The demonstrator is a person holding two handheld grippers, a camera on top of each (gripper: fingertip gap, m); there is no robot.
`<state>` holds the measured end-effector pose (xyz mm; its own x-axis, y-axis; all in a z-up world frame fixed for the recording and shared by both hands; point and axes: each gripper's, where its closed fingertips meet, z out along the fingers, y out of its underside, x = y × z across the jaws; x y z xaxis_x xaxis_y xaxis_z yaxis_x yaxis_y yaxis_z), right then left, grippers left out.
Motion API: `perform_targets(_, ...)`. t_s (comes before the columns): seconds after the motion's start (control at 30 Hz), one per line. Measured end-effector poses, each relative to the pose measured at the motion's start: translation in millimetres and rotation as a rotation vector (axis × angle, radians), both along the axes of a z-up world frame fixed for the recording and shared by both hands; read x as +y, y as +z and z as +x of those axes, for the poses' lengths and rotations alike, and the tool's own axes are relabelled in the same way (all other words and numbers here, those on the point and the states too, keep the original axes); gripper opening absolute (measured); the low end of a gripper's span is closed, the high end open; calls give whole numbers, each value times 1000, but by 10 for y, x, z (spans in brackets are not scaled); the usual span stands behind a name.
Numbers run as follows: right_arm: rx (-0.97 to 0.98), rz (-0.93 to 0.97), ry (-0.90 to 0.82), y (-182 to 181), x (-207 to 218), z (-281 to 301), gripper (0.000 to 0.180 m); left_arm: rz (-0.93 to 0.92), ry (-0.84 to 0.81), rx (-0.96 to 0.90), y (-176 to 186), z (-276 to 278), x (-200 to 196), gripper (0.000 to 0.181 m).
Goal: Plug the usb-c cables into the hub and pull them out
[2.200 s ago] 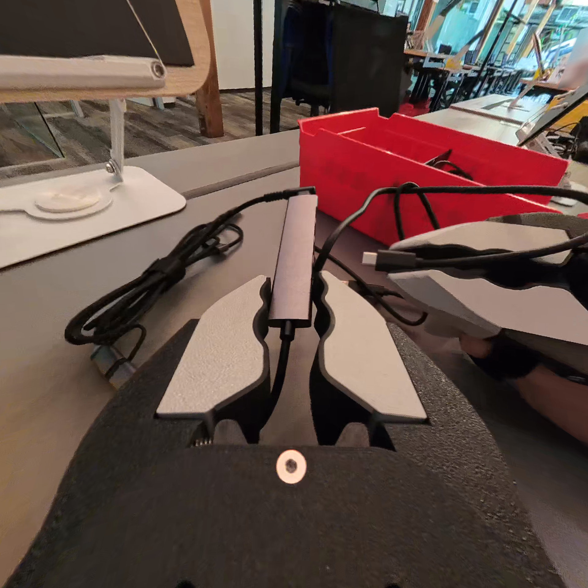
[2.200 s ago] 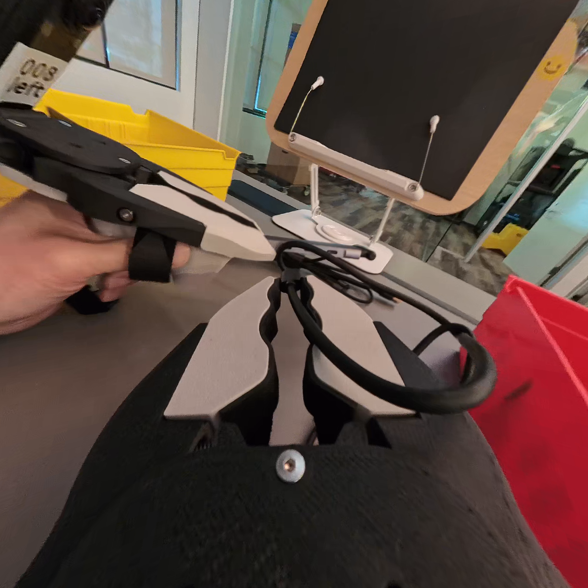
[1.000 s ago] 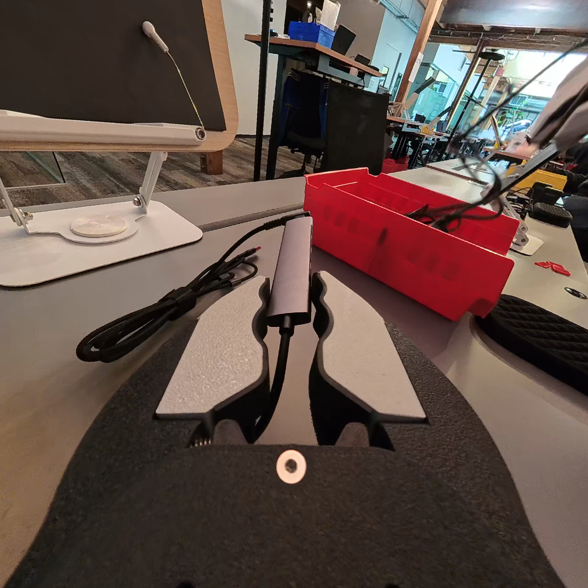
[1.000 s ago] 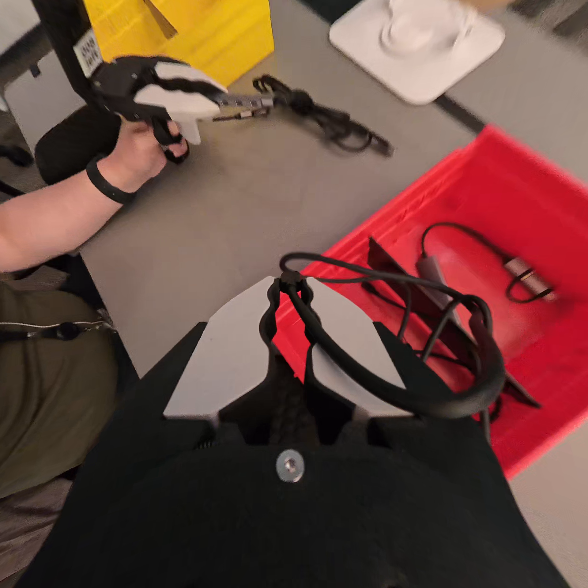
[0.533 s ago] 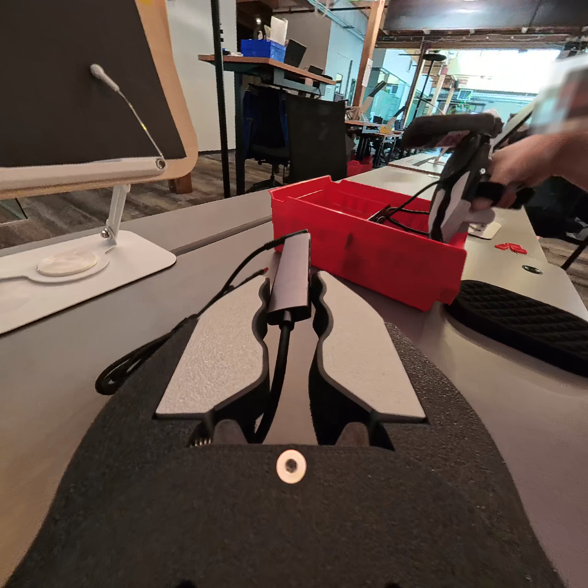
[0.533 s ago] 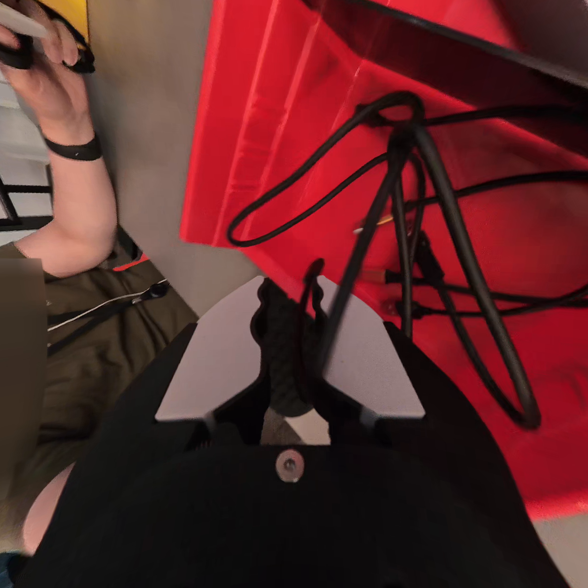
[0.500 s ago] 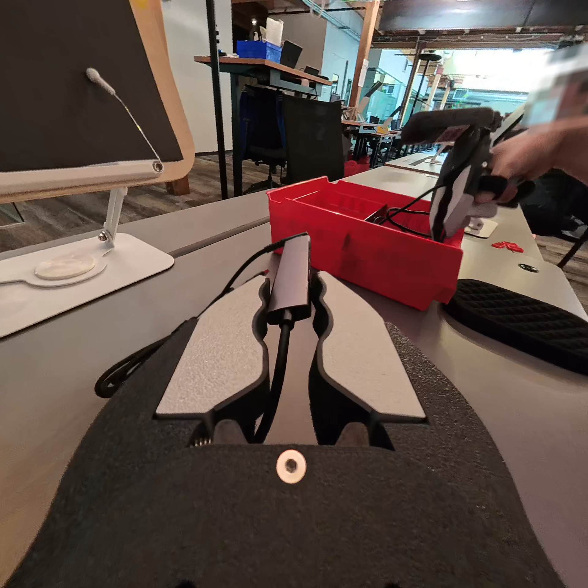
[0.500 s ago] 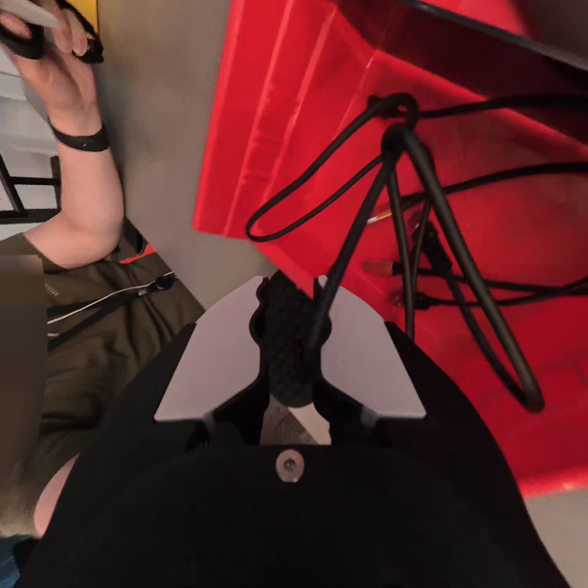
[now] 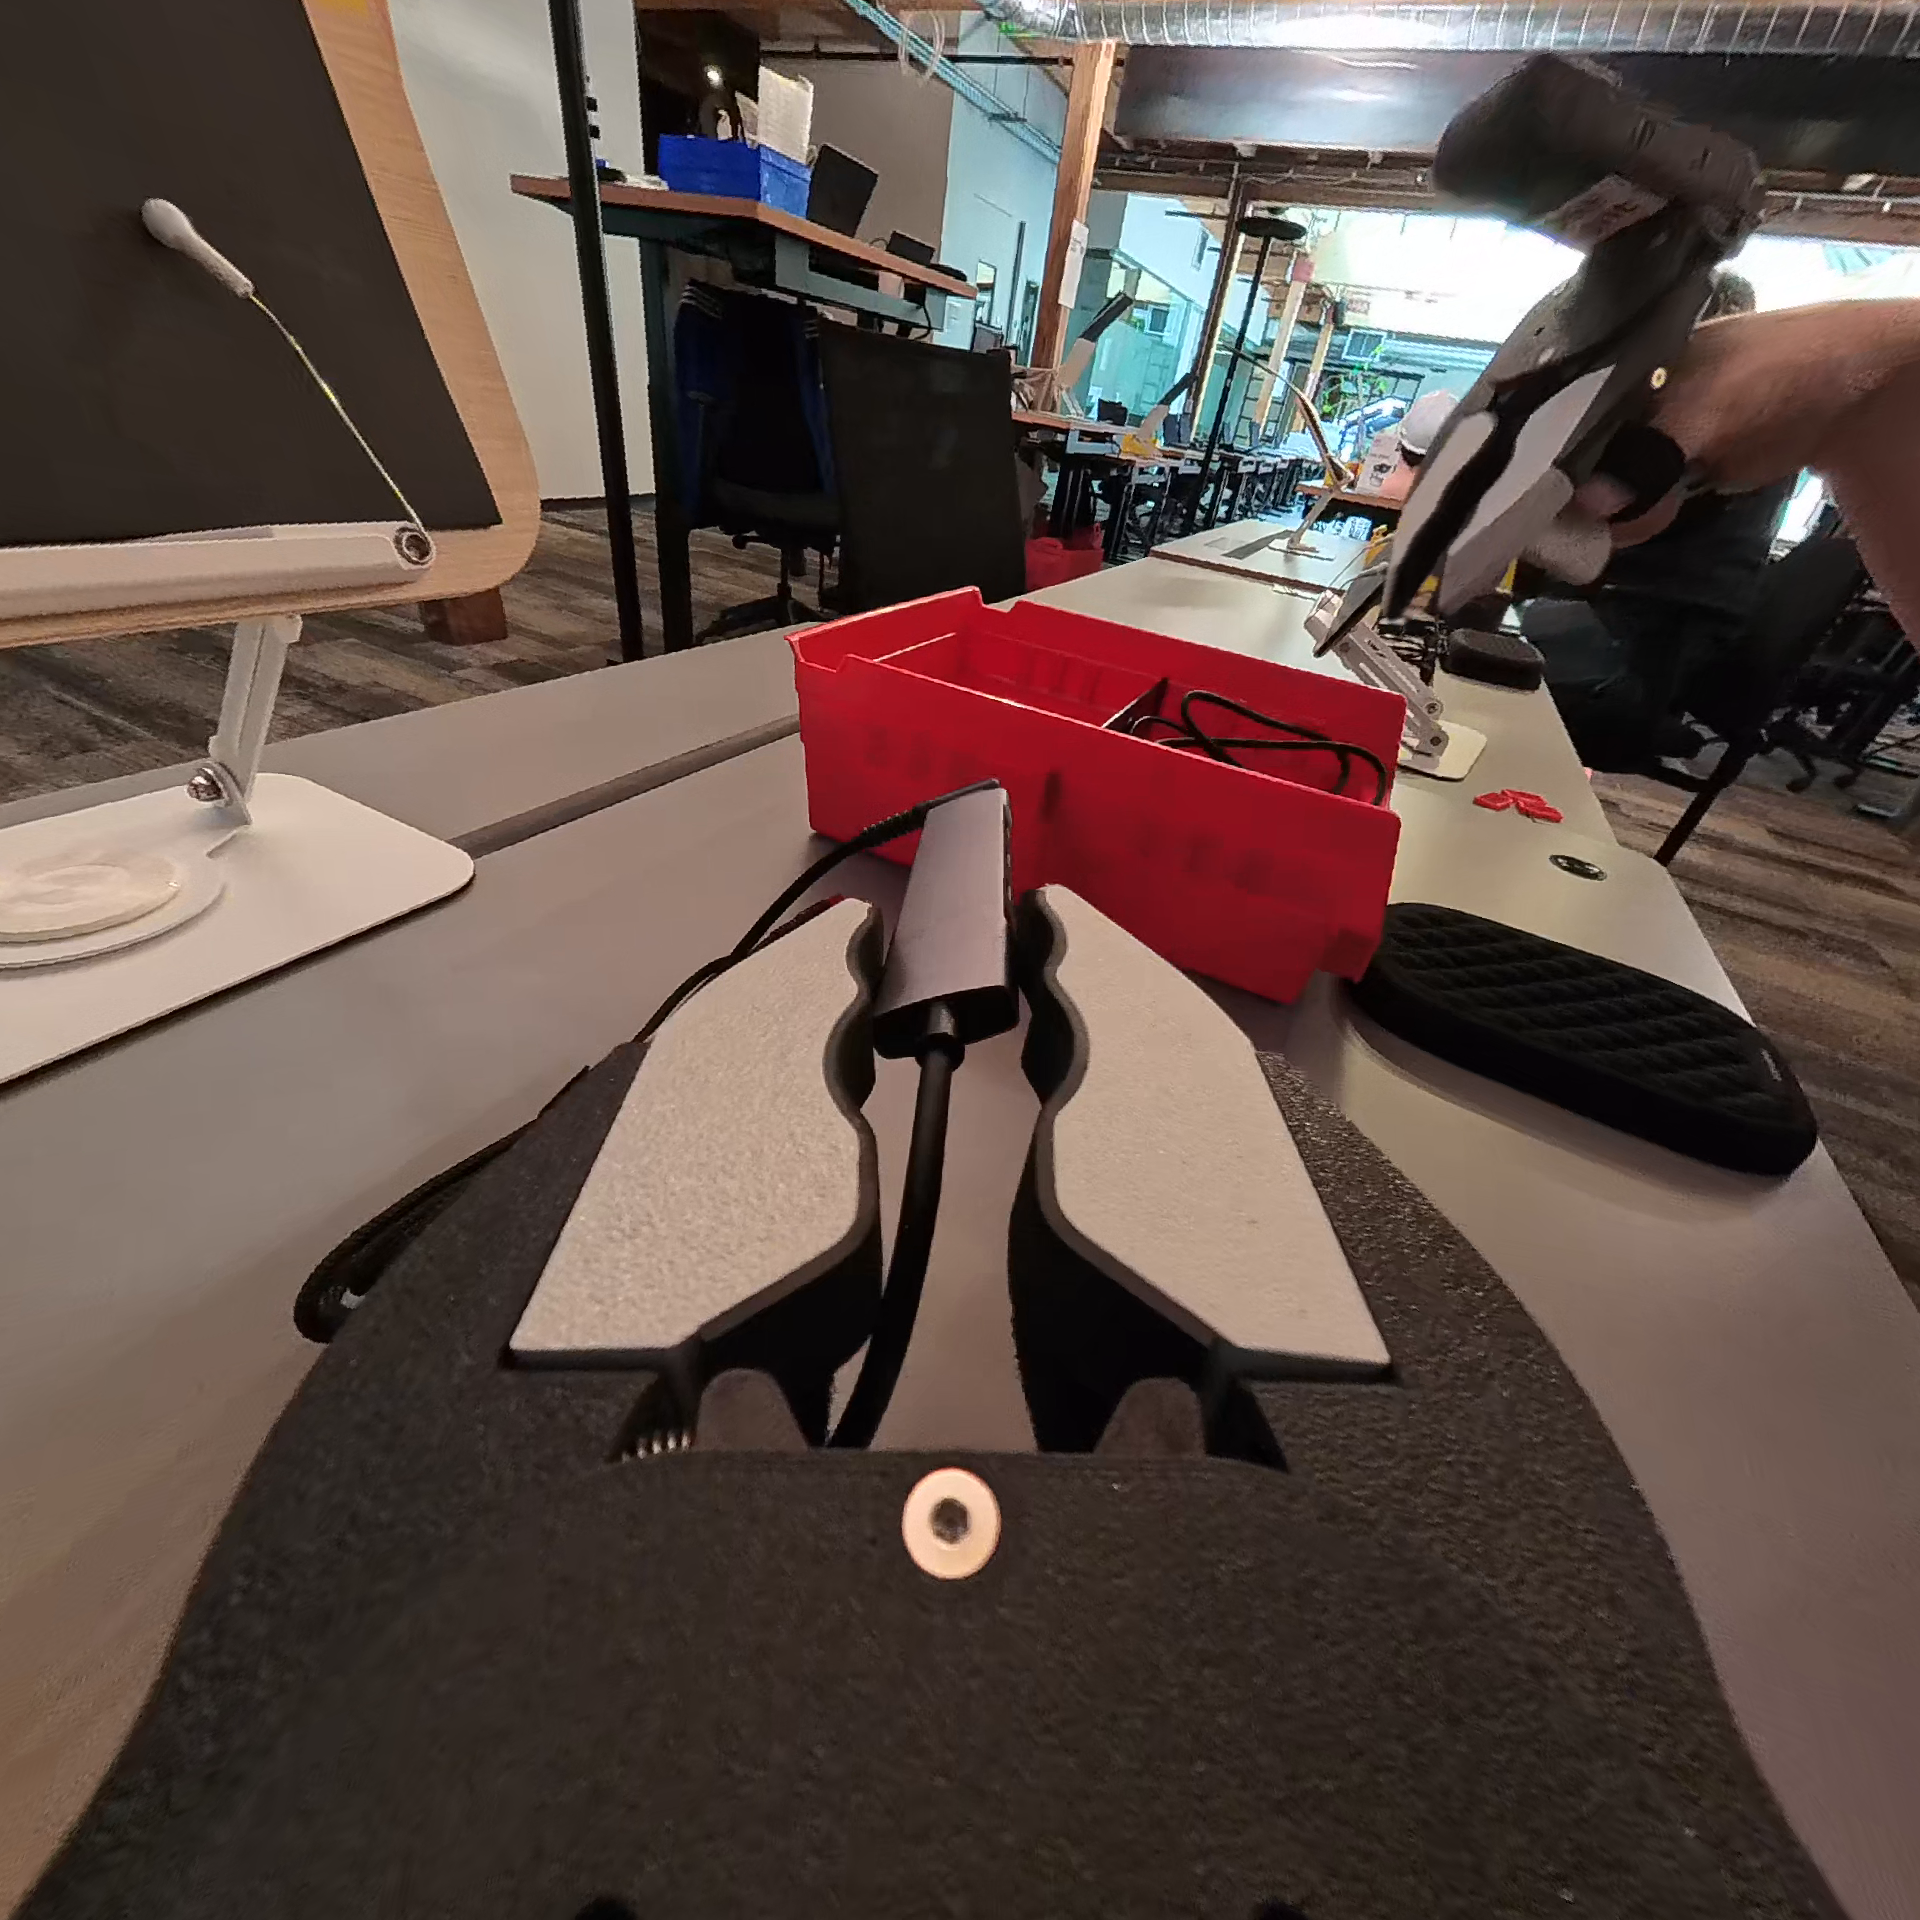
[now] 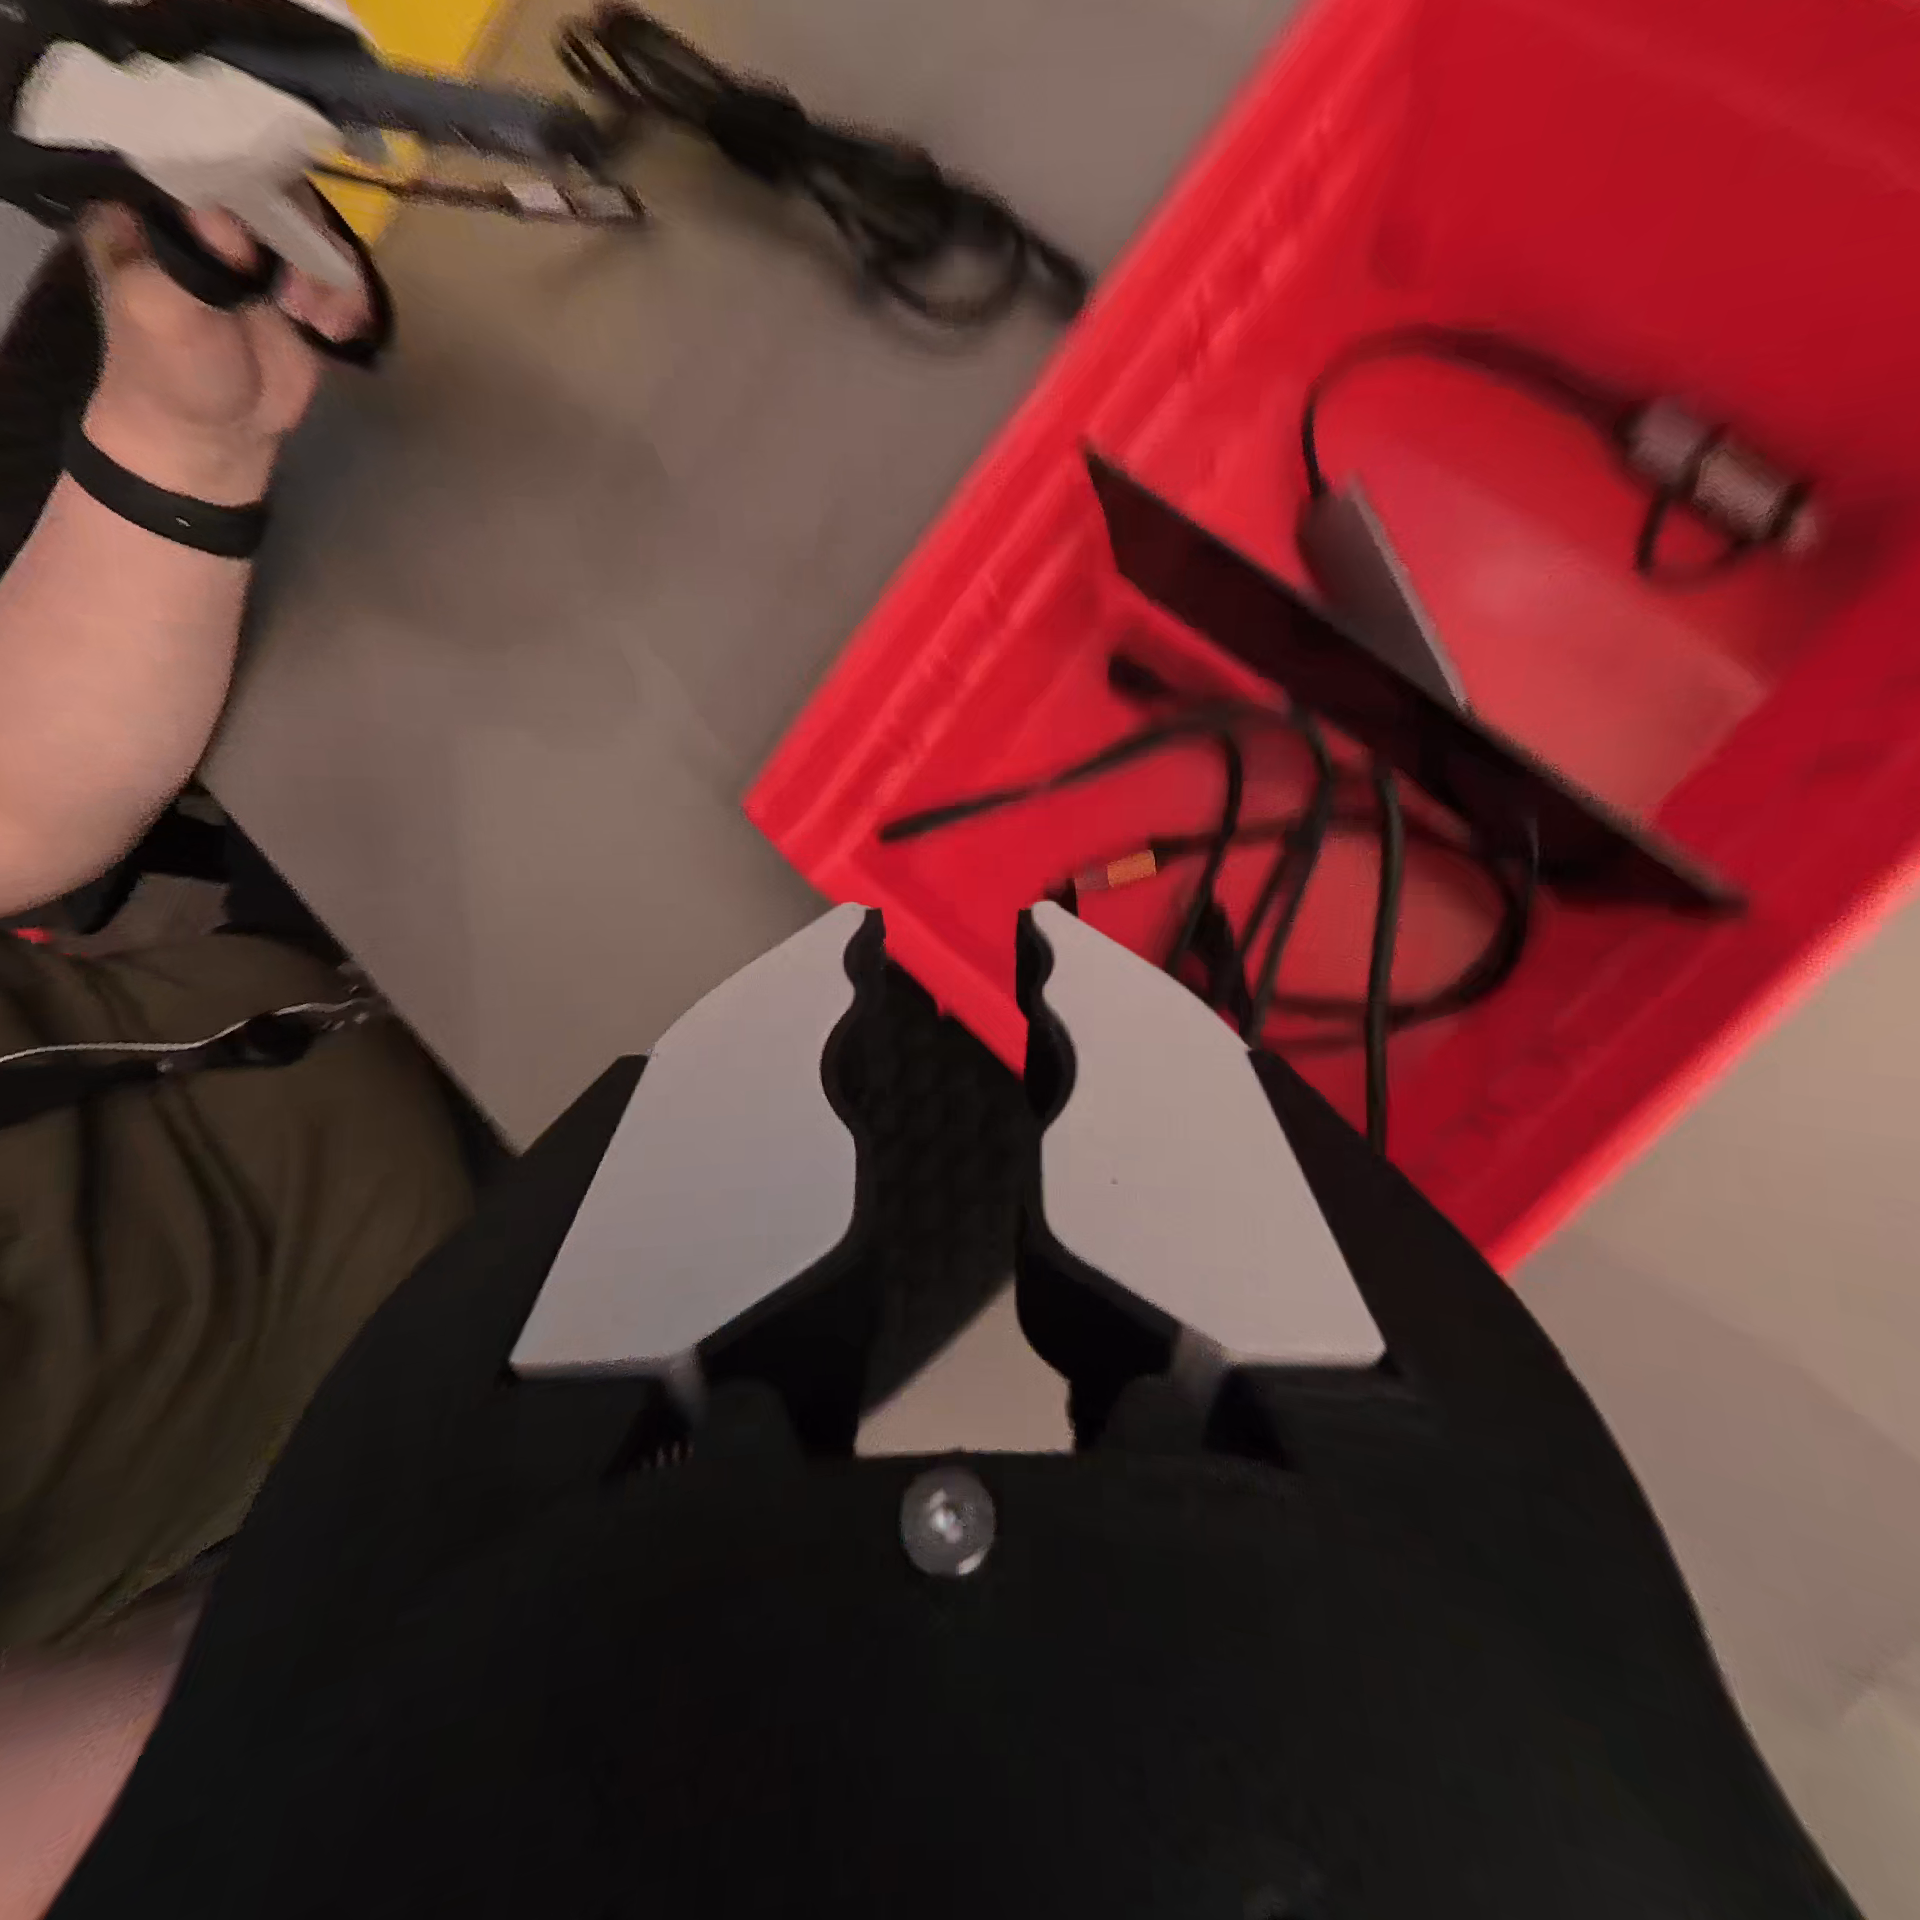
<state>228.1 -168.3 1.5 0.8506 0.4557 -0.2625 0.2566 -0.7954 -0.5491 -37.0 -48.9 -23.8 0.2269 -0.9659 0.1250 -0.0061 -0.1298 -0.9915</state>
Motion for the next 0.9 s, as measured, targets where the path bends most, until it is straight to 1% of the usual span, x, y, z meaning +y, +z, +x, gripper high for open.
perform_targets(0.07, -28, 254, 111, 169, 199, -351, 27, 5, -15, -3, 10, 9, -18, 24)
perform_targets(0.13, -74, 508, 243, 263, 347, -818, 30, -3, -50, -24, 38, 18, -55, 24)
perform_targets(0.2, -113, 689, 361, 220, 458, -1310, 34, -20, -94, -54, 74, 22, -104, 24)
perform_targets(0.23, -133, 744, 392, 148, 528, -1518, 34, -32, -113, -70, 95, 20, -125, 24)
perform_targets(0.33, -137, 836, 362, -105, 774, -2017, 35, -101, -177, -100, 145, 3, -176, 24)
perform_targets(0.4, -223, 900, 312, -265, 963, -2165, 36, -119, -208, -109, 154, -15, -201, 24)
perform_targets(0.47, -328, 996, 251, -342, 1116, -2161, 37, -138, -224, -116, 150, -34, -205, 24)
perform_targets(0.5, -316, 1014, 244, -379, 1140, -2183, 37, -146, -233, -118, 149, -42, -210, 24)
perform_targets(0.6, -141, 1030, 273, -416, 1093, -2297, 34, -185, -311, -117, 147, -48, -283, 24)
perform_targets(0.63, -123, 1039, 280, -411, 1079, -2292, 29, -202, -342, -126, 157, -50, -312, 24)
perform_targets(0.67, -110, 1064, 293, -387, 1051, -2285, 18, -220, -367, -137, 169, -56, -333, 24)
perform_targets(0.77, -112, 1064, 387, -413, 912, -2350, 11, -246, -420, -162, 216, -74, -390, 24)
perform_targets(0.83, -177, 1053, 415, -472, 874, -2396, 6, -239, -374, -170, 233, -84, -332, 25)
perform_targets(0.87, -213, 1047, 414, -504, 875, -2409, 6, -218, -317, -158, 221, -89, -268, 32)
perform_targets(0.9, -243, 1043, 397, -521, 890, -2410, 6, -184, -250, -134, 198, -97, -199, 43)
